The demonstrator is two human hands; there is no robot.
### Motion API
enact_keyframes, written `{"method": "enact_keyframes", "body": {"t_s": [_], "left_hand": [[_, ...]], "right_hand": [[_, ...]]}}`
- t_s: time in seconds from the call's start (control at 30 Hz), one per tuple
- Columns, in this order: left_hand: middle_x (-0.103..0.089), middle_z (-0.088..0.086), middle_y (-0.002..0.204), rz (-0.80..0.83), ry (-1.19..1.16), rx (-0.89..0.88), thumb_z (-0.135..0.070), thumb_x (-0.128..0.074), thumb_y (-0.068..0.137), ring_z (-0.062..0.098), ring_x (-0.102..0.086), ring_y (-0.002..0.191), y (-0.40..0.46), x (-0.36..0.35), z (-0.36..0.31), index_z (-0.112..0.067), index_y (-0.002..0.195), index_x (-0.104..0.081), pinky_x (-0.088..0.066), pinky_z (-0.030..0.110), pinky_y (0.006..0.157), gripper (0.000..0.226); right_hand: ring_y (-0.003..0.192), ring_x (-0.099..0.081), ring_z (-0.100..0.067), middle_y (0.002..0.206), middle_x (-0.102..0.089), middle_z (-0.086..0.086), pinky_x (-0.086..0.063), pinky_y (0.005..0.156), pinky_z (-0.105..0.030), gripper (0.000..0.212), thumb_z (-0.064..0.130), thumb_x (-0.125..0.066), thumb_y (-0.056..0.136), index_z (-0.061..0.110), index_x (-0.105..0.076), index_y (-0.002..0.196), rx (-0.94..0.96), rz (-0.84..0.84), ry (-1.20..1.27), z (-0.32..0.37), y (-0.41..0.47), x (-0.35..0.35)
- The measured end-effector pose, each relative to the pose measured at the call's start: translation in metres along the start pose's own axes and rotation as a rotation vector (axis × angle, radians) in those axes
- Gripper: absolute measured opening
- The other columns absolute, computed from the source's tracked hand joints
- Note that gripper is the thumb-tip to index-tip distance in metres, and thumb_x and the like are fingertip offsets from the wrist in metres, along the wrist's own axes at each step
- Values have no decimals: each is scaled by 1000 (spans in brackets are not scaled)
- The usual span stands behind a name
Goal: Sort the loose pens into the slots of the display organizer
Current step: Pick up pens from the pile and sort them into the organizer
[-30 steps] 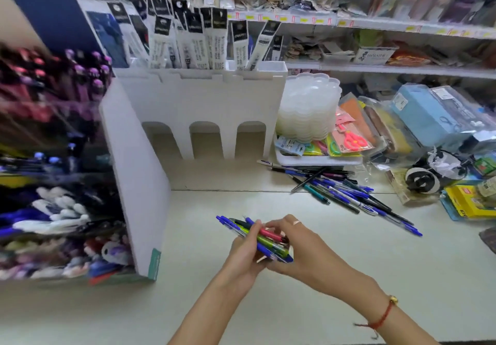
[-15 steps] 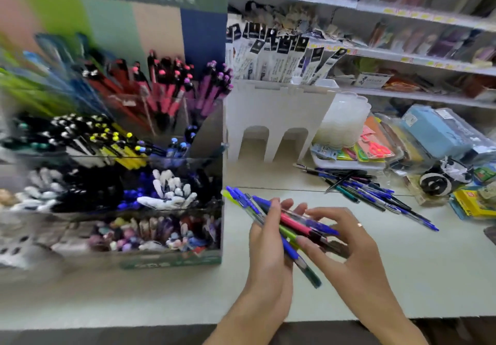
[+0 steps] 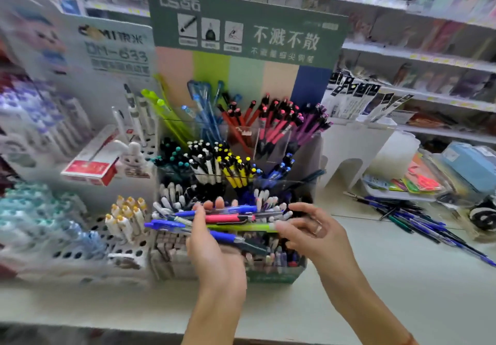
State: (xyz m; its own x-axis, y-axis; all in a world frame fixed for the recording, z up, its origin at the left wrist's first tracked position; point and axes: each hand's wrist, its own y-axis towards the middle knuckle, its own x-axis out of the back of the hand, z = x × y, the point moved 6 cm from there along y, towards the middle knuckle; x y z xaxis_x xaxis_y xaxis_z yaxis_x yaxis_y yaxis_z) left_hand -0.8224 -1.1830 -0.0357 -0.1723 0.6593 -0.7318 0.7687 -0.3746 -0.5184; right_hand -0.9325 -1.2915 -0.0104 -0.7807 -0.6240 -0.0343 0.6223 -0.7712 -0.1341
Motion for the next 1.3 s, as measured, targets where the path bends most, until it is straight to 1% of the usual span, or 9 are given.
{"method": "enact_keyframes", "body": {"t_s": [0.1,0.23,0.33,0.47,0.67,0.9,1.07,1.23,1.3], "left_hand": [[-68,-7,63,-64,-46,-49,-29,-40,102,7,-65,50,12,14,-36,-21,79,-55,-52,19,46,29],[-69,-8,63,-48,-145,-98,-23,-41,103,2,-67,57,27,30,-67,-19,82,-56,-55,26,77,27],[-68,-8,74,-35,-151,-86,-23,-41,103,-1,-66,62,38,44,-74,-19,86,-58,-45,8,78,24],[-70,-2,85,-7,-126,-65,-20,-46,101,6,-69,79,44,48,-76,-16,91,-63,-52,27,80,20],[-70,3,80,27,-95,-45,-16,-47,99,9,-70,72,45,42,-75,-12,87,-63,-55,29,69,20],[-71,3,79,58,-36,-49,-16,-48,97,11,-70,72,40,46,-79,-11,89,-64,-50,35,82,19],[-71,4,81,67,-5,-34,-15,-49,96,13,-70,76,42,44,-82,-9,93,-65,-50,34,80,18],[-74,7,85,116,15,54,-16,-50,95,21,-68,88,39,29,-78,-10,97,-68,-50,42,86,19],[-74,8,91,136,24,82,-16,-50,96,18,-70,83,39,26,-75,-9,99,-69,-50,43,87,20]], "right_hand": [[73,-68,-9,79,-71,-2,-51,62,-13,29,17,-75,72,13,-67,99,77,-96,81,7,4,-1],[74,-65,-9,74,-69,6,-52,69,-14,22,24,-73,70,15,-67,89,294,-218,149,41,19,-5],[73,-66,-8,76,-71,7,-52,73,-17,14,22,-75,75,18,-67,85,532,-231,91,79,38,-26],[75,-69,-13,82,-71,-2,-55,72,-22,11,13,-76,82,13,-66,87,826,-218,-67,122,62,-73],[73,-68,-6,86,-72,3,-57,71,-27,13,15,-75,81,10,-73,93,1122,-116,-474,152,93,-150],[69,-65,-5,83,-73,4,-55,73,-26,15,21,-74,77,21,-77,92,1153,16,-741,200,115,-184],[68,-66,-8,76,-71,-1,-58,69,-31,16,19,-83,71,15,-73,83,1001,156,-792,169,135,-186],[68,-64,-6,79,-74,3,-50,60,-17,13,29,-79,77,18,-75,83,1059,11,-862,137,140,-205],[73,-68,-12,82,-75,1,-55,63,-27,15,33,-72,84,19,-76,88,1105,21,-944,127,139,-216]]}}
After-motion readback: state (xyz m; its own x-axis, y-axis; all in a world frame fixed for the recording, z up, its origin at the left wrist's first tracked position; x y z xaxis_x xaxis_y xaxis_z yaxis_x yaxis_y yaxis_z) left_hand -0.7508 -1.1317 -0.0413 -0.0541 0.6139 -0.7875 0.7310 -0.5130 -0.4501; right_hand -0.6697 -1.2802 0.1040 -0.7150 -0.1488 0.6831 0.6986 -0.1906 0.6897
